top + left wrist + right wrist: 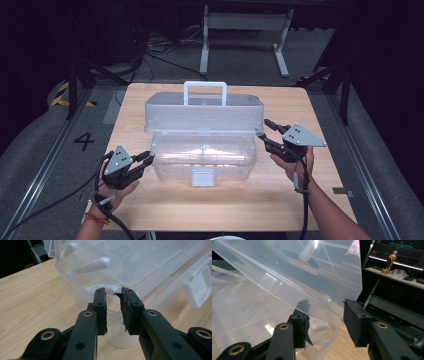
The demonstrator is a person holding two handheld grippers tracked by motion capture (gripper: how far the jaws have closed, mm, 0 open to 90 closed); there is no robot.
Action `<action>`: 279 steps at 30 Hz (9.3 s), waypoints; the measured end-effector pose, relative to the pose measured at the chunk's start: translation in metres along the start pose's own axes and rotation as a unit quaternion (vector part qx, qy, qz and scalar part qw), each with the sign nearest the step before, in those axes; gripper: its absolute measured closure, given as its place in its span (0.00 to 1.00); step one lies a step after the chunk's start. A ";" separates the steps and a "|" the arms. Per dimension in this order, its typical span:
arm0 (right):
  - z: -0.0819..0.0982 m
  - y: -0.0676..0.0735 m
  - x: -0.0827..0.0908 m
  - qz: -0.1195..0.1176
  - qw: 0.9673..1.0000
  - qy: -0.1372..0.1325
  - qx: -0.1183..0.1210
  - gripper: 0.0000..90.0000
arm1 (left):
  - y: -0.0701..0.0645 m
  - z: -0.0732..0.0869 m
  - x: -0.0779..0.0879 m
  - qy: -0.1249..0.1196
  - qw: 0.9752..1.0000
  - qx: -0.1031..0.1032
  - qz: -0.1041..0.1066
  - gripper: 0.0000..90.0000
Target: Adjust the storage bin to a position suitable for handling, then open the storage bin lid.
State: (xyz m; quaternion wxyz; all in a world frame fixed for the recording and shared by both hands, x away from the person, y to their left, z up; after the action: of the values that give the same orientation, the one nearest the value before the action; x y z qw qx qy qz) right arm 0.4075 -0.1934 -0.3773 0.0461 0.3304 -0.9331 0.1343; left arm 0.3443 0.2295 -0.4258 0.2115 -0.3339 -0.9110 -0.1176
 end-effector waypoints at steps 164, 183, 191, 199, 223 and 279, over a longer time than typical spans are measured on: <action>-0.063 -0.115 -0.153 0.082 0.989 0.096 -0.077 0.90 | 0.016 0.093 -0.010 0.155 0.986 0.055 -0.002 0.21; -0.054 -0.122 -0.167 0.081 0.987 0.110 -0.086 0.90 | 0.016 0.092 -0.010 0.156 0.986 0.056 0.000 0.21; -0.049 -0.126 -0.176 0.080 0.985 0.122 -0.092 0.90 | 0.016 0.092 -0.010 0.155 0.986 0.056 0.000 0.21; -0.042 -0.130 -0.185 0.081 0.984 0.128 -0.098 0.90 | 0.016 0.092 -0.010 0.155 0.986 0.055 0.000 0.21; -0.014 -0.140 -0.211 0.082 0.977 0.156 -0.119 0.89 | 0.017 0.092 -0.011 0.157 0.986 0.050 0.007 0.21; -0.002 -0.138 -0.198 0.077 0.974 0.195 -0.086 0.89 | 0.018 0.092 -0.011 0.156 0.987 0.047 0.002 0.21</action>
State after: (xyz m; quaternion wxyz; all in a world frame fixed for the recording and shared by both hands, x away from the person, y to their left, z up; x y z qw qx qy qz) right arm 0.6484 -0.1759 -0.3798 0.2449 0.2197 -0.9369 0.1181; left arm 0.3358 0.2695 -0.5106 0.3671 -0.3027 -0.8707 -0.1248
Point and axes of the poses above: each handheld gripper's, and its own axes: x roughly backward along the jaws, z roughly out of its underside, y roughly to its left, the point moved 4 cm from there along -x, roughly forward along the jaws, and after that the axes turned 1 degree about -y, right-handed, at the moved point
